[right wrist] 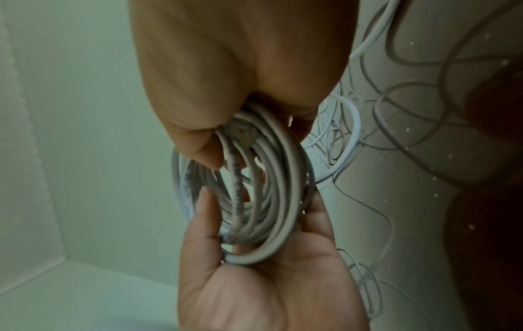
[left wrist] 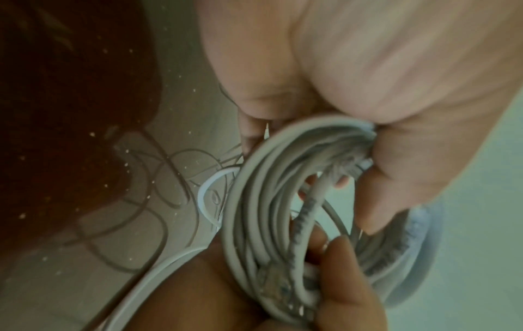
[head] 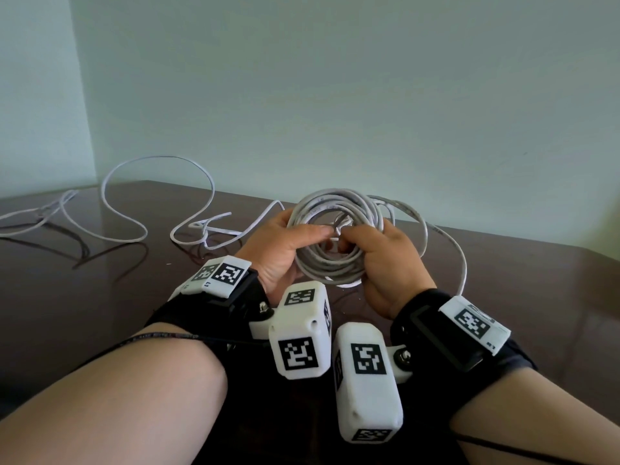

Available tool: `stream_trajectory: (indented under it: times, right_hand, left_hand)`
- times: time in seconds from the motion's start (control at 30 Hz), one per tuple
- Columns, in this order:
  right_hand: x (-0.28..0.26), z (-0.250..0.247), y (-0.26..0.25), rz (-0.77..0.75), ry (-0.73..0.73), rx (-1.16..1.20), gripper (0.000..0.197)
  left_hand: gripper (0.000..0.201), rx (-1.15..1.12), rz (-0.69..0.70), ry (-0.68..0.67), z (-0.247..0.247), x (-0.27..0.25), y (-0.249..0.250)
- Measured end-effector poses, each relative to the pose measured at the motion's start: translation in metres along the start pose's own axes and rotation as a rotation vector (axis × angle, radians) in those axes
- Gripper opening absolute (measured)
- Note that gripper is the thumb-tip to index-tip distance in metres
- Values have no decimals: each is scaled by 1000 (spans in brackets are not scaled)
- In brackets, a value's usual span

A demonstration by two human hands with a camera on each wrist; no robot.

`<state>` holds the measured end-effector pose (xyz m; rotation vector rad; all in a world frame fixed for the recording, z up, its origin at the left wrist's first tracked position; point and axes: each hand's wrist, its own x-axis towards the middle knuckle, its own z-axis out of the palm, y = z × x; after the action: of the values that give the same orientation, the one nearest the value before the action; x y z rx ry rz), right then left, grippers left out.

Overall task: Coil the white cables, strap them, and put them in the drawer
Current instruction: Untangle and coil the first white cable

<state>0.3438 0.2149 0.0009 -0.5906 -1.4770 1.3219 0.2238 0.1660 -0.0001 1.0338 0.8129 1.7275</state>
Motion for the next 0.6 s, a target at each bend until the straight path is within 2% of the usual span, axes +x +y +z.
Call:
stream_trajectory:
  times: [0.13,0.2,0.3,0.37,0.5,0.6]
  right_hand:
    - [-2,0,-4,16,-62,53,15]
    - [-2,-2,-6,26,-71,33,17]
    - [2,-6,-6,-3,6,-85,10]
    - [2,-7,-6,-43,52,-164,13]
    - [2,-6,-7,-61,71,-173,19]
    - [2,-3,-5,-60,49,-154,7]
  left_hand:
    - [21,46,39,32,2,-4,3]
    - [22,134,56,126,0,-1,1]
    - [12,480,168,253,-2,2,-3]
    - [25,573,217,258,2,-2,-2]
    - [9,516,197,226,3,-4,2]
    - [11,350,145,178,2,-3,2]
